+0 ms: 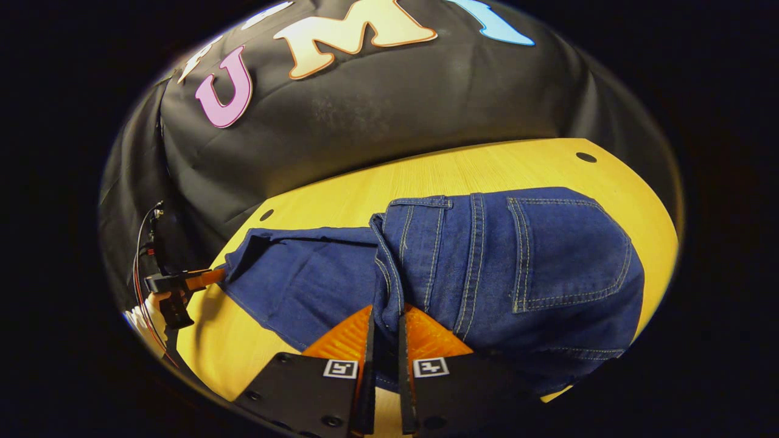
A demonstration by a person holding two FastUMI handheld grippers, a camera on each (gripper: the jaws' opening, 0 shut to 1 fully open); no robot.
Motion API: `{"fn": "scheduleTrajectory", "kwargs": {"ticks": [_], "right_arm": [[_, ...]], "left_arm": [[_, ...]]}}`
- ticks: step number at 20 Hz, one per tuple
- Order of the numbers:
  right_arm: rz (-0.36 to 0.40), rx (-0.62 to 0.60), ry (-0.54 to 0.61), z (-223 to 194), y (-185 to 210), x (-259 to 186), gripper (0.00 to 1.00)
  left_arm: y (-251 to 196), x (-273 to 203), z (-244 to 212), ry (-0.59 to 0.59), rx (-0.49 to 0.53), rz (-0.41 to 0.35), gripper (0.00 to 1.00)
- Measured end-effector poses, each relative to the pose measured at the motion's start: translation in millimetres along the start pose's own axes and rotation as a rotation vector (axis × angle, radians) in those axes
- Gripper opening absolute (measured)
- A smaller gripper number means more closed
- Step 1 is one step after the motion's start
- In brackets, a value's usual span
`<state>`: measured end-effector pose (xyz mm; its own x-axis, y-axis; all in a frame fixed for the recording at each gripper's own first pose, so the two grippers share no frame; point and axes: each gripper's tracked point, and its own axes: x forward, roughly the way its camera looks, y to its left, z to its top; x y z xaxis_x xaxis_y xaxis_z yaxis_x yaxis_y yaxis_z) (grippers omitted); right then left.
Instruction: Grasp the waist and the cuffs of the jeans and fold them to make the two legs overlap; first hold the waist and fold one-third of the jeans toward the cuffs, then hold the cuffs and fold the remaining one-third in the same direction to finish folding.
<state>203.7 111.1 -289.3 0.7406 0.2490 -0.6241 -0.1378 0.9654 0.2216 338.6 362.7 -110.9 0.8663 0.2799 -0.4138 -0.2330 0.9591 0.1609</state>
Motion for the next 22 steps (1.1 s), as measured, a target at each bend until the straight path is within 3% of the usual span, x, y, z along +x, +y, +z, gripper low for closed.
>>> {"fn": "scheduleTrajectory", "kwargs": {"ticks": [1, 3, 6, 7, 8, 9, 10, 11, 12, 13, 14, 15, 17, 22], "right_arm": [[0.009, 0.008, 0.0, 1, 3, -1, 0.24], [0.02, 0.033, 0.01, 2, 6, -5, 0.24], [0.061, 0.064, -0.017, 15, 18, -22, 0.65], [0.057, 0.06, -0.028, 19, 16, -29, 0.66], [0.049, 0.057, -0.035, 21, 15, -38, 0.77], [0.042, 0.055, -0.041, 26, 13, -44, 0.82], [0.032, 0.054, -0.047, 29, 11, -49, 0.94], [0.026, 0.053, -0.055, 34, 9, -56, 0.94], [0.019, 0.052, -0.063, 38, 7, -64, 0.94], [0.012, 0.052, -0.07, 41, 5, -73, 0.94], [0.002, 0.051, -0.076, 43, 3, -82, 0.94], [-0.007, 0.052, -0.082, 46, 0, -91, 0.94], [-0.037, 0.051, -0.096, 48, -9, -111, 0.94], [-0.114, 0.105, -0.155, 54, -36, -157, 0.94]], "left_arm": [[-2, 1, 1, -0.007, -0.011, -0.018, 0.91], [-5, 1, -2, -0.027, -0.061, -0.047, 0.9], [-5, 2, -2, -0.034, -0.053, -0.062, 0.88], [-7, 2, -1, -0.031, -0.051, -0.069, 0.85], [-11, 4, -1, -0.032, -0.048, -0.08, 0.82], [-15, 3, 1, -0.038, -0.048, -0.092, 0.73], [-17, 4, 1, -0.041, -0.058, -0.103, 0.66], [-20, 5, 3, -0.047, -0.072, -0.112, 0.55], [-23, 4, 1, -0.047, -0.089, -0.117, 0.51], [-27, 6, 3, -0.051, -0.099, -0.124, 0.37], [-30, 4, 2, -0.05, -0.115, -0.132, 0.35], [-30, 5, 3, -0.049, -0.137, -0.13, 0.15], [-30, 5, 6, -0.046, -0.177, -0.122, 0.03], [-34, -10, 29, -0.068, -0.218, -0.157, 0.0]]}}
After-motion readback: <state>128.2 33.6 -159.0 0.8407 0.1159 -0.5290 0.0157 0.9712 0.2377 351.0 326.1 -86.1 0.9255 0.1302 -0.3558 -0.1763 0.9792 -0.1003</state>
